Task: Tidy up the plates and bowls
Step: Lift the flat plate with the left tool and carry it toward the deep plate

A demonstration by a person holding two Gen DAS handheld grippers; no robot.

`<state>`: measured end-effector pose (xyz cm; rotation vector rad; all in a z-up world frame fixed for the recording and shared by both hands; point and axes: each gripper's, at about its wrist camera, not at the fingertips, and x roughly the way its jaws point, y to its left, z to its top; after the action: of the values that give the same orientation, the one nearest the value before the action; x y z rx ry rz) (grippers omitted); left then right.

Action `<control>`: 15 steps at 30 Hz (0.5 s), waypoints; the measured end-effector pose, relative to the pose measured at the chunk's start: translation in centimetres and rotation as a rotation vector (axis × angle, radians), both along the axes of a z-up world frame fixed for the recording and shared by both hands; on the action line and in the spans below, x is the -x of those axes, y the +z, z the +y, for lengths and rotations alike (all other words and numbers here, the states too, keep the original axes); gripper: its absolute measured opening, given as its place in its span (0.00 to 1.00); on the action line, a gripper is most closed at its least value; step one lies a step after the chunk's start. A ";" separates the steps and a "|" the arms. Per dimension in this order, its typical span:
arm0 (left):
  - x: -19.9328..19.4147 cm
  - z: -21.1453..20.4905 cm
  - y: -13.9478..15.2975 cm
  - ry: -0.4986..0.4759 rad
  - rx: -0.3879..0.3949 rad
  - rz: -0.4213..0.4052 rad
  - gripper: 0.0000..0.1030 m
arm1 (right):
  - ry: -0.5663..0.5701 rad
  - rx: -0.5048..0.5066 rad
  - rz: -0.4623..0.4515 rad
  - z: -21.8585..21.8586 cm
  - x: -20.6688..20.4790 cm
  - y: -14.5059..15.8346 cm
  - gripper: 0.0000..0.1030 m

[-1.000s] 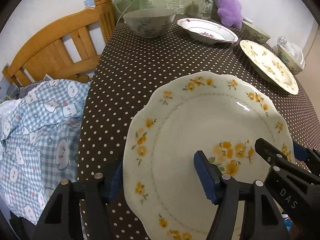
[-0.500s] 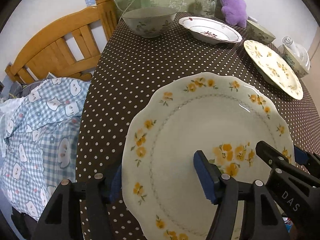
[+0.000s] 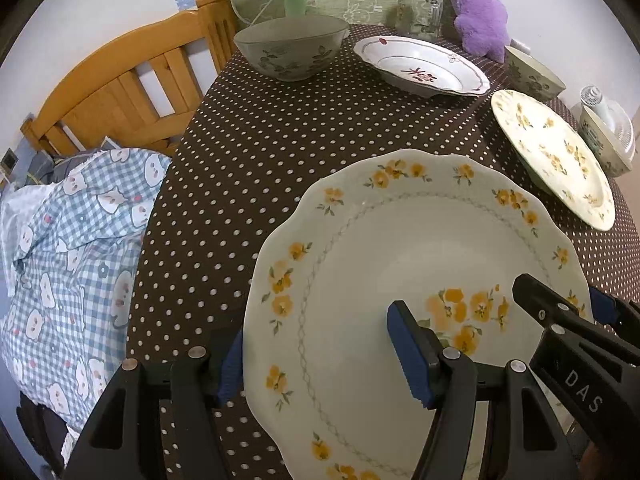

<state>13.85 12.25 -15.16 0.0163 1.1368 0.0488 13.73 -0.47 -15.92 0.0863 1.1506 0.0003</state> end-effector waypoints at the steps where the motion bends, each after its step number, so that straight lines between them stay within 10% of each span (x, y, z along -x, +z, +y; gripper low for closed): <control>1: -0.1 -0.2 0.0 0.005 -0.002 0.000 0.65 | 0.004 0.000 0.001 -0.2 -0.2 0.0 0.60; 15: -0.7 -1.4 -0.5 0.090 0.003 0.020 0.66 | 0.083 -0.006 0.025 -1.8 -2.4 -0.5 0.60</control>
<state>14.51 10.80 -15.64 -0.0367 1.1577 0.1273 16.15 -2.25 -16.45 0.0443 1.1782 0.0767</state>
